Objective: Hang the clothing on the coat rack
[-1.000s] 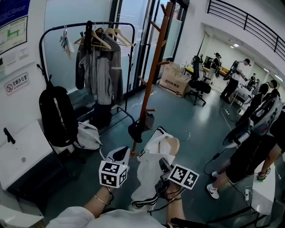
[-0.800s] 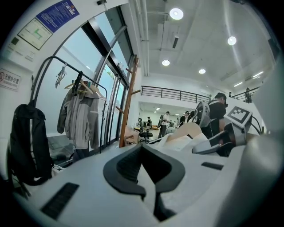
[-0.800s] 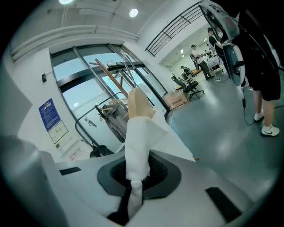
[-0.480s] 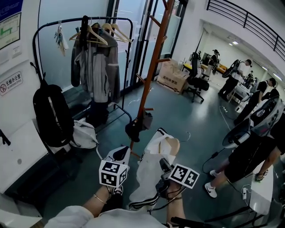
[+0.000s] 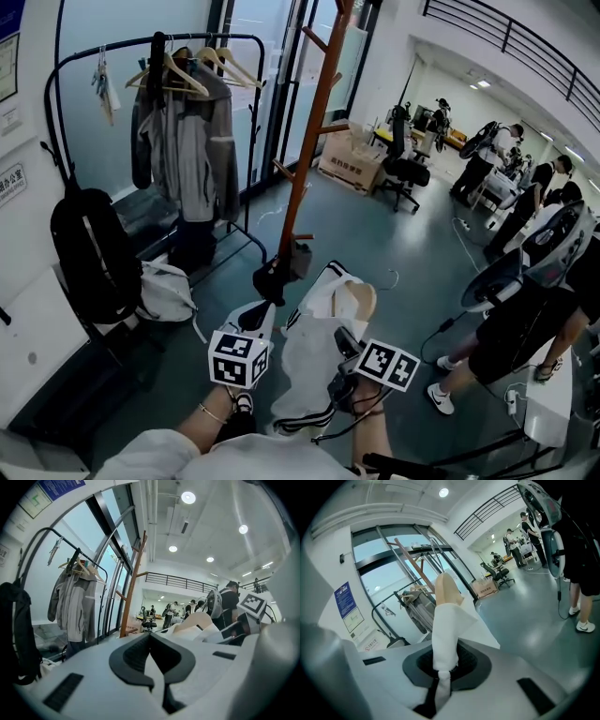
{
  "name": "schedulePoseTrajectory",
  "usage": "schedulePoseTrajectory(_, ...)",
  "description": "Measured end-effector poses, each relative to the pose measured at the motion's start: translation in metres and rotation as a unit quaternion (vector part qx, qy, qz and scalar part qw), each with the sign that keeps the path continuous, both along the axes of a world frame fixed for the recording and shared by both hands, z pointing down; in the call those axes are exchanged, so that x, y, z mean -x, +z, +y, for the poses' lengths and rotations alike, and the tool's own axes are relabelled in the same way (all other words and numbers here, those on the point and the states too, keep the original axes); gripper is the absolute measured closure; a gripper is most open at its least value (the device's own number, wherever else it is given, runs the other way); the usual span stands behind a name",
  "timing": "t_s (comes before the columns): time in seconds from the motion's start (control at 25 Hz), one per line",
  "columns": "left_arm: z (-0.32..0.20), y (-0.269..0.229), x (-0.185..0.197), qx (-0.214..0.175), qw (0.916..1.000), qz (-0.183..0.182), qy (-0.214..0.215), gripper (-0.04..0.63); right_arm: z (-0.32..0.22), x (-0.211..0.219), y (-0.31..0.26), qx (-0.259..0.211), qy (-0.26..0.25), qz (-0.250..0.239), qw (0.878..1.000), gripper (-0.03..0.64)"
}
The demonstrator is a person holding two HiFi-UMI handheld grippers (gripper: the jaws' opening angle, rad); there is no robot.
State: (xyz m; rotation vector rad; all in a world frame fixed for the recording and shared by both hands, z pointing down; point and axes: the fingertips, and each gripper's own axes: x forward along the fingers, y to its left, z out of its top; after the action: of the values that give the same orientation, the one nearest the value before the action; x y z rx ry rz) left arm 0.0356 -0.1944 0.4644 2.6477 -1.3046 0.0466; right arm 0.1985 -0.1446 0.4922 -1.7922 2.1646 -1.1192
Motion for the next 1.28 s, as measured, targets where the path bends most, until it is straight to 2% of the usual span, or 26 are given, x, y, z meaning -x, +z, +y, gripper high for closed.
schedulePoseTrajectory(0.6,-0.103,-0.015,-0.023,-0.002,0.9998,0.013,0.013,0.588,-0.092,-0.021,-0.011,0.004,0.012,0.001,1.000,0.578)
schedulePoseTrajectory(1.28,-0.215,-0.002,-0.038,0.008,0.9996,0.008,0.026,0.588,-0.194,-0.047,0.004,0.015,0.040,0.002,0.999,0.578)
